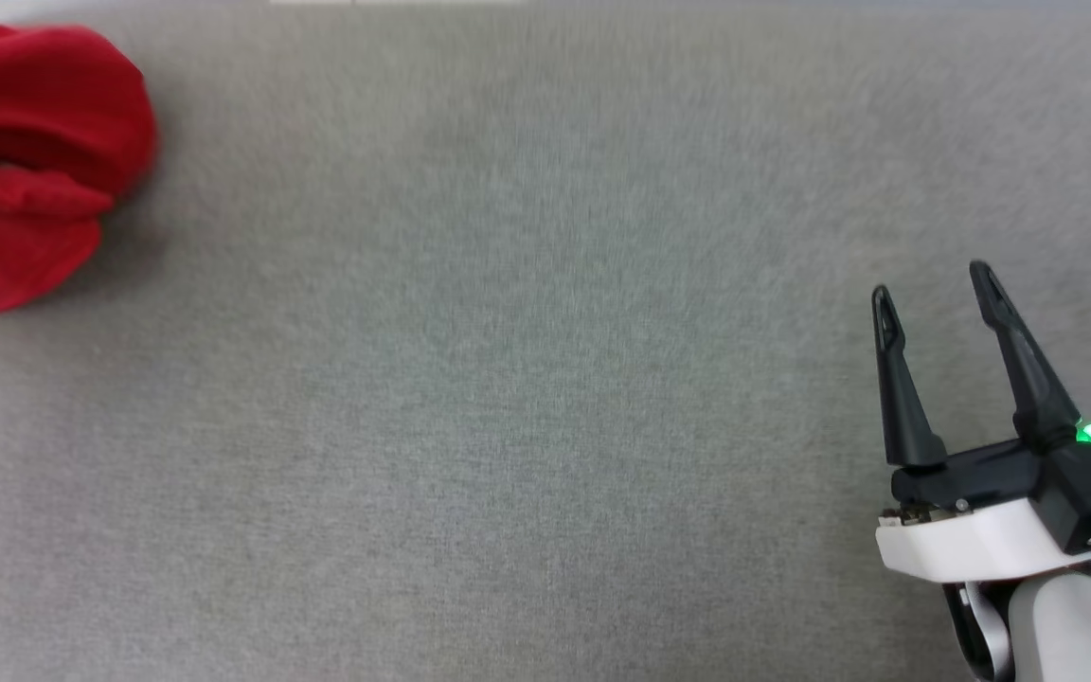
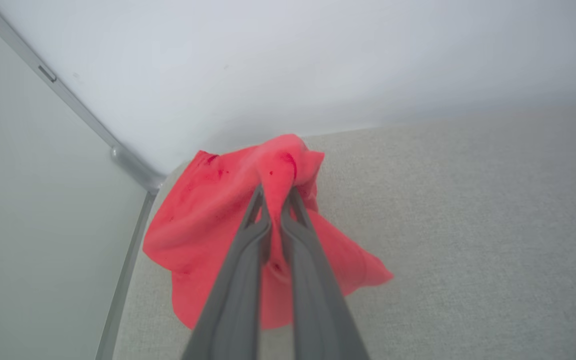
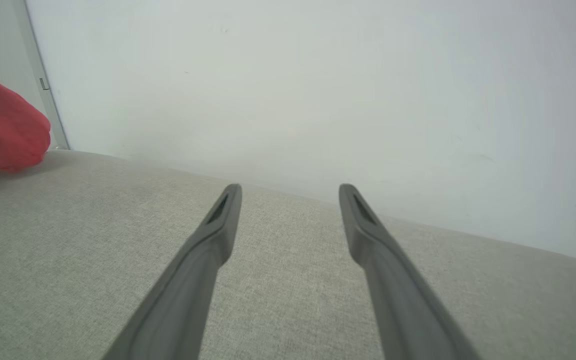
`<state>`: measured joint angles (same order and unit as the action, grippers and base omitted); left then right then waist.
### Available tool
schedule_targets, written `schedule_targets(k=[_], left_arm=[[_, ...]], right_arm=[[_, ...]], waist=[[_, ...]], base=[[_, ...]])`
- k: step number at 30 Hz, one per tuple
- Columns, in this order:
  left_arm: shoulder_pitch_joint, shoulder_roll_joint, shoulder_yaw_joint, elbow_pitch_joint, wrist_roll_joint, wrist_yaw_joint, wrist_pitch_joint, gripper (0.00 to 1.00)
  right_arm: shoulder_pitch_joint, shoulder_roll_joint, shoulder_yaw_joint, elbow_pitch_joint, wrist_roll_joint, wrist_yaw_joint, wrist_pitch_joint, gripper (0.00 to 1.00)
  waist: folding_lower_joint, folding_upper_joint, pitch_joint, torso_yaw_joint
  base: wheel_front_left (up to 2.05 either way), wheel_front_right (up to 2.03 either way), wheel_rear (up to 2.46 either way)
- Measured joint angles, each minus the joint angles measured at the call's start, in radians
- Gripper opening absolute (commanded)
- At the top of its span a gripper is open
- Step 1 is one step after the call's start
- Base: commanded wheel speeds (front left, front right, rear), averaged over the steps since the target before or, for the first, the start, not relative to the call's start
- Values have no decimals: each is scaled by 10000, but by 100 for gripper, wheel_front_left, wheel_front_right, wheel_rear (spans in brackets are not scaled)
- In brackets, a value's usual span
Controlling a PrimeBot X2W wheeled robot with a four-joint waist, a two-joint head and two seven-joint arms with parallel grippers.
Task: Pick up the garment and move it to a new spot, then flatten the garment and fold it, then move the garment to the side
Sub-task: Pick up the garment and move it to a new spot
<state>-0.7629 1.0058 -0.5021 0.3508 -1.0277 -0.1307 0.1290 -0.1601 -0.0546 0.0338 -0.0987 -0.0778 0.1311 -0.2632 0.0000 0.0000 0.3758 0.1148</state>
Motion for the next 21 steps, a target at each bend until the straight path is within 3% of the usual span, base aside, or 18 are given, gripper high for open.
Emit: schedule_targets(k=[6,10,21], left_arm=[[-306,334,92,-849,489,10,-874,0],[-641,247,119,-1471,838,259,-1106,0],[-1921,-1505,-433,-2596,1570,874,-1271,0]], right_arm=[[415,21,21,226,472,0,0,100],[479,21,100,330,773,0,0,100],[636,27,77,360,1306,0,0,100]], waist=[[-1,0,-1309,-108],[-2,0,-1991,-288],[-2,1,-2724,-1397]], base=[[0,0,0],[0,0,0],[0,0,0]])
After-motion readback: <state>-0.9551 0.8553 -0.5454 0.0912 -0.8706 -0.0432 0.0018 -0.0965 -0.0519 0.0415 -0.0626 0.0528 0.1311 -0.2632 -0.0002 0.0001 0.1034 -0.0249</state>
